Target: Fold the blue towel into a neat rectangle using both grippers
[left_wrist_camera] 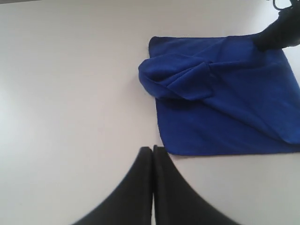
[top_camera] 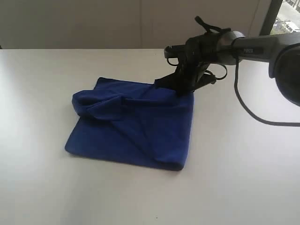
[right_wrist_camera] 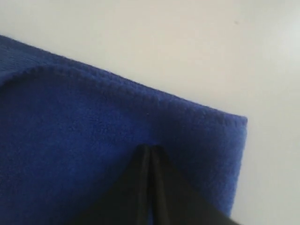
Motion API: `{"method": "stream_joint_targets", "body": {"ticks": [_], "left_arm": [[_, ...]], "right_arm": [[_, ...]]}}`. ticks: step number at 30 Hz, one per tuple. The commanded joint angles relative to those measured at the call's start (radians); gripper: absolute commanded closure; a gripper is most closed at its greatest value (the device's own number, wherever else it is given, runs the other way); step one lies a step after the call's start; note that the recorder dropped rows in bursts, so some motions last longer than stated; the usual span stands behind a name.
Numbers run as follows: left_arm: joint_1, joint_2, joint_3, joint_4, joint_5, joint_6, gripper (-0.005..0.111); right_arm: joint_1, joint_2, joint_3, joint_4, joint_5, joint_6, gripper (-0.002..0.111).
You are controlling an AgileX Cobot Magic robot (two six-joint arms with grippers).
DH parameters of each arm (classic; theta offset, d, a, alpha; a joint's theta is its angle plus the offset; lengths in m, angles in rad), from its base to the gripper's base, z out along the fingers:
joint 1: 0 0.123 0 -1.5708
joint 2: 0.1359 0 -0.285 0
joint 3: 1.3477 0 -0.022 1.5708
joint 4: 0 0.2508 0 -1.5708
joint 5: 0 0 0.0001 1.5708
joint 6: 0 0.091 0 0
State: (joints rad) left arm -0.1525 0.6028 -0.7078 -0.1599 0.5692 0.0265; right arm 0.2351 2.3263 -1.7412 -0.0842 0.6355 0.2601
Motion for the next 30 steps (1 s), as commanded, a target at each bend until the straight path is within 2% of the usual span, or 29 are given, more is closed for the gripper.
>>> {"method": "stream_joint_targets", "body": {"ticks": [1,13,20,24,30], "left_arm": [[0.0,-0.008,0.003,-0.009,0.0,0.0,0.107],[0.0,-0.008,0.003,-0.009,0.0,0.0,0.107],[0.0,-0.008,0.003,-0.009,0.0,0.0,0.107],[0.0,-0.008,0.003,-0.009,0.0,0.0,0.107],[0.0,-0.008,0.003,-0.009,0.0,0.0,0.107]], "right_arm": [[-0.029,0.017,0.022,-0.035,0.218,0.024,0.108],[-0.027,-0.021,0.022,-0.078,0.586,-0.173,0.108],[-0.017,-0.066,0.032,-0.006,0.586,-0.295,0.108],[-0.015,-0.134,0.032,0.071,0.582,-0.428,0.108],[-0.015,-0.189,0.032,0.122,0.354,-0.512,0.108]]}}
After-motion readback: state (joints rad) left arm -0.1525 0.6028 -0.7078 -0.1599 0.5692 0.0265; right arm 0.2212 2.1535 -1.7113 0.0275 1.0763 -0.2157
